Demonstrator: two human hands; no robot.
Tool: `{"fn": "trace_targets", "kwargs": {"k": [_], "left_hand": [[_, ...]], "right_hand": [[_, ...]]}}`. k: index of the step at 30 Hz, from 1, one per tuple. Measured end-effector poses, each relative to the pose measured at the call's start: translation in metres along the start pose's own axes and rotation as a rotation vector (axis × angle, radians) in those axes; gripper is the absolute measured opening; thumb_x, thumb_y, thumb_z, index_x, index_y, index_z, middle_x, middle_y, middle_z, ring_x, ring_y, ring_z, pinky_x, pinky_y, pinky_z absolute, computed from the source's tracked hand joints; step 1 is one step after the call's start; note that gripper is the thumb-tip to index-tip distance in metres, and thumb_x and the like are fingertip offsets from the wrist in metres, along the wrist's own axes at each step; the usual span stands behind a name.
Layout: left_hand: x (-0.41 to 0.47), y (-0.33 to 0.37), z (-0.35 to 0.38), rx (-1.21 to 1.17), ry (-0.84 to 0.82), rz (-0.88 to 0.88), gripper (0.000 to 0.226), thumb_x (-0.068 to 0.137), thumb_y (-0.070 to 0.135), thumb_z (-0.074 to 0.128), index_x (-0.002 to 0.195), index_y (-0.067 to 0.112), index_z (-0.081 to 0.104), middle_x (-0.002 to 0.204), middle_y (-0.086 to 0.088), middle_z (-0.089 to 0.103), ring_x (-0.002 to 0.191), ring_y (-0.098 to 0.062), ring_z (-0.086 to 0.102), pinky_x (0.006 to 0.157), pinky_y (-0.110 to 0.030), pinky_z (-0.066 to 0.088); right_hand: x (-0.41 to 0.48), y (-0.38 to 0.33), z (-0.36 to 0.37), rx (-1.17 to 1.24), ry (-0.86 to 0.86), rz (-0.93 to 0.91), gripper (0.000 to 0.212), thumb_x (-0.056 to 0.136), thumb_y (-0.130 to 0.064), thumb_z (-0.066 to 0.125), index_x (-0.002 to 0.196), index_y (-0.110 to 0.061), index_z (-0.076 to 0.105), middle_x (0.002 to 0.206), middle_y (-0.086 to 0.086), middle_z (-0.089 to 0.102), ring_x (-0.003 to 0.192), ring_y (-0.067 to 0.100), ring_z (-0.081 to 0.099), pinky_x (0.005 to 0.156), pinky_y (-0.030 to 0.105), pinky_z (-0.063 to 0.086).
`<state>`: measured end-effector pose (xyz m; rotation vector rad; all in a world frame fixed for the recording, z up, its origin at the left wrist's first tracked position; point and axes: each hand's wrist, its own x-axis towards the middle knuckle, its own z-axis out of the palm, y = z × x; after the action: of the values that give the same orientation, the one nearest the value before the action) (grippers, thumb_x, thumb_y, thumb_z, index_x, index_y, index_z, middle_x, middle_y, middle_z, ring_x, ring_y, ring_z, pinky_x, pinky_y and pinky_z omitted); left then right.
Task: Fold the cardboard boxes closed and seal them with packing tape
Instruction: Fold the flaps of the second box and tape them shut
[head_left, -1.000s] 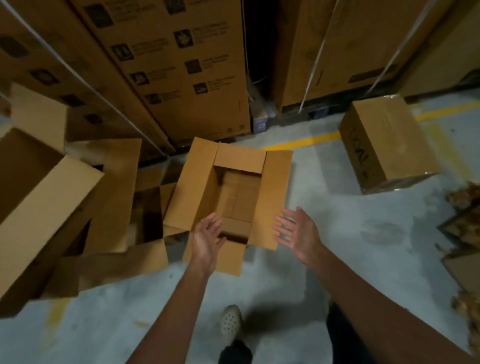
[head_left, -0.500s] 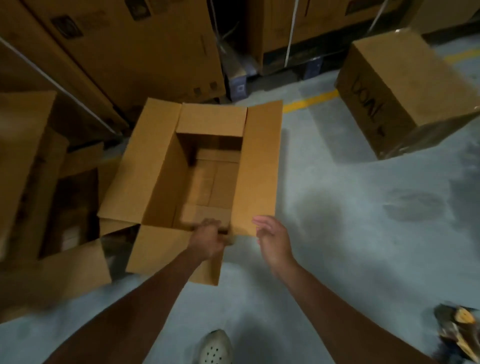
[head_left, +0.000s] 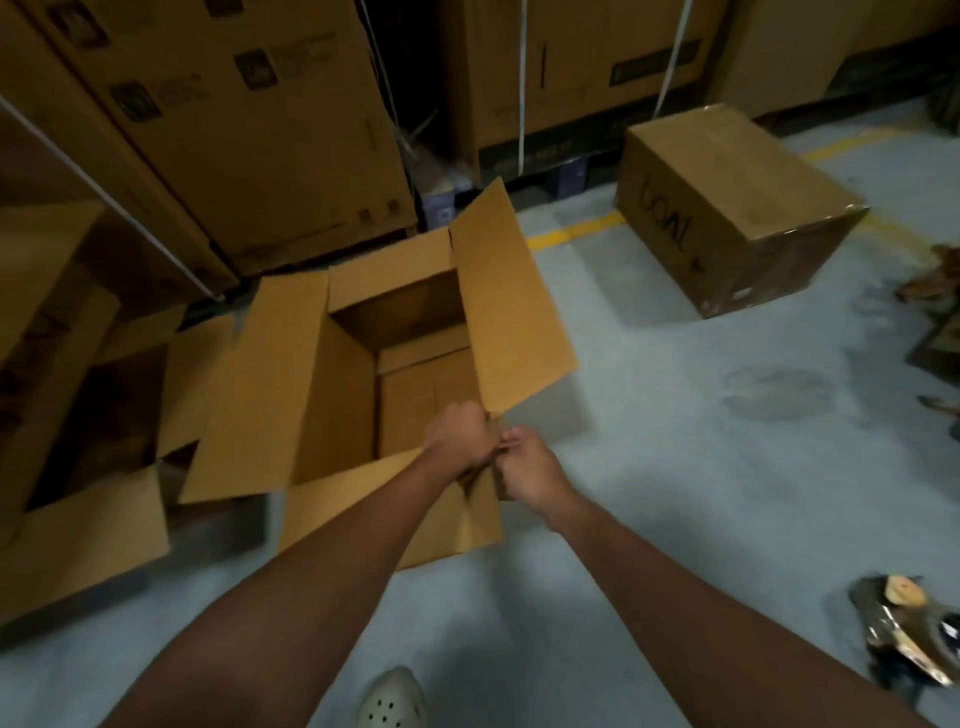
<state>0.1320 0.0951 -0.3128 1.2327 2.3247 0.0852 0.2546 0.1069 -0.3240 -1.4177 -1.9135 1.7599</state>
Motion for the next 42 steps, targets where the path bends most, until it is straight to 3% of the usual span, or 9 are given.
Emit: {"fn": "trace_targets", "kwargs": {"k": [6,10,13,18,22,28,34,38,42], "left_hand": [[-0.095,0.095,-0.004,-0.302,-0.032,0.054,0.03,0.091,0.026,0.057,0.096,0.0,0.069,0.106,-0.023,0.069,0.1,-0.037,0.065,0.065,-0.031,0.038],[-0.133,0.116,0.027,-0.496,-0.189,0.159,0.052,0.08,0.048,0.04,0.098,0.01,0.071,0.108,-0.014,0.071,0.103,-0.031,0.065,0.09,-0.04,0.052],[-0.157,0.117,0.054,-0.566,-0.304,0.218,0.042,0.099,0.038,0.042,0.116,0.012,0.071,0.119,-0.009,0.069,0.11,-0.023,0.062,0.098,-0.034,0.048],[-0.159,0.109,0.088,-0.64,-0.358,0.223,0.032,0.103,0.005,0.043,0.126,-0.006,0.062,0.121,-0.002,0.058,0.109,-0.016,0.051,0.073,-0.005,0.04],[-0.14,0.084,0.105,-0.414,-0.516,0.239,0.036,0.105,0.029,0.046,0.131,0.012,0.063,0.133,-0.002,0.059,0.119,-0.018,0.054,0.092,-0.022,0.039],[-0.111,0.065,0.102,-0.287,-0.686,0.185,0.045,0.102,0.048,0.044,0.128,0.017,0.064,0.125,-0.001,0.062,0.115,-0.019,0.057,0.088,-0.027,0.037],[-0.112,0.066,0.088,-0.374,-0.747,0.141,0.049,0.101,0.05,0.043,0.135,0.016,0.056,0.127,-0.001,0.059,0.112,-0.019,0.056,0.075,-0.024,0.046],[-0.12,0.059,0.073,-0.387,-0.732,0.132,0.053,0.097,0.064,0.037,0.125,0.026,0.061,0.127,-0.002,0.061,0.115,-0.021,0.058,0.102,-0.046,0.046],[-0.133,0.063,0.053,-0.442,-0.738,0.113,0.066,0.09,0.077,0.027,0.12,0.029,0.061,0.12,0.002,0.061,0.111,-0.018,0.058,0.099,-0.042,0.045]], "right_hand": [[-0.109,0.003,-0.069,0.41,0.169,0.098,0.02,0.1,-0.013,0.043,0.118,-0.013,0.05,0.099,0.009,0.062,0.081,0.02,0.061,0.062,0.029,0.052],[-0.155,0.016,-0.094,0.765,0.067,0.207,0.029,0.101,-0.033,0.045,0.112,-0.016,0.066,0.105,0.014,0.071,0.099,0.03,0.067,0.083,0.042,0.057],[-0.176,0.034,-0.107,0.682,0.101,0.221,0.015,0.093,-0.01,0.052,0.097,-0.013,0.066,0.098,0.016,0.07,0.092,0.03,0.067,0.073,0.034,0.056],[-0.172,0.084,-0.121,0.687,0.23,0.313,0.037,0.08,0.017,0.051,0.099,-0.01,0.068,0.087,0.014,0.069,0.077,0.031,0.065,0.06,0.033,0.055],[-0.151,0.126,-0.133,0.829,0.365,0.459,0.039,0.079,0.02,0.049,0.109,0.0,0.065,0.078,0.016,0.065,0.062,0.028,0.063,0.046,0.029,0.053],[-0.125,0.153,-0.153,0.883,0.337,0.561,0.039,0.088,0.012,0.051,0.118,-0.011,0.056,0.106,0.017,0.062,0.092,0.034,0.062,0.085,0.043,0.053],[-0.118,0.142,-0.159,1.013,0.342,0.623,0.005,0.085,-0.005,0.059,0.08,-0.004,0.058,0.076,0.013,0.059,0.066,0.028,0.062,0.049,0.032,0.057],[-0.126,0.117,-0.143,1.101,0.405,0.573,0.011,0.087,-0.004,0.053,0.077,-0.007,0.054,0.092,0.018,0.06,0.075,0.033,0.062,0.049,0.037,0.057],[-0.126,0.093,-0.127,1.06,0.514,0.497,0.02,0.099,-0.015,0.042,0.082,-0.01,0.051,0.101,0.02,0.061,0.087,0.035,0.062,0.079,0.054,0.058]]}}
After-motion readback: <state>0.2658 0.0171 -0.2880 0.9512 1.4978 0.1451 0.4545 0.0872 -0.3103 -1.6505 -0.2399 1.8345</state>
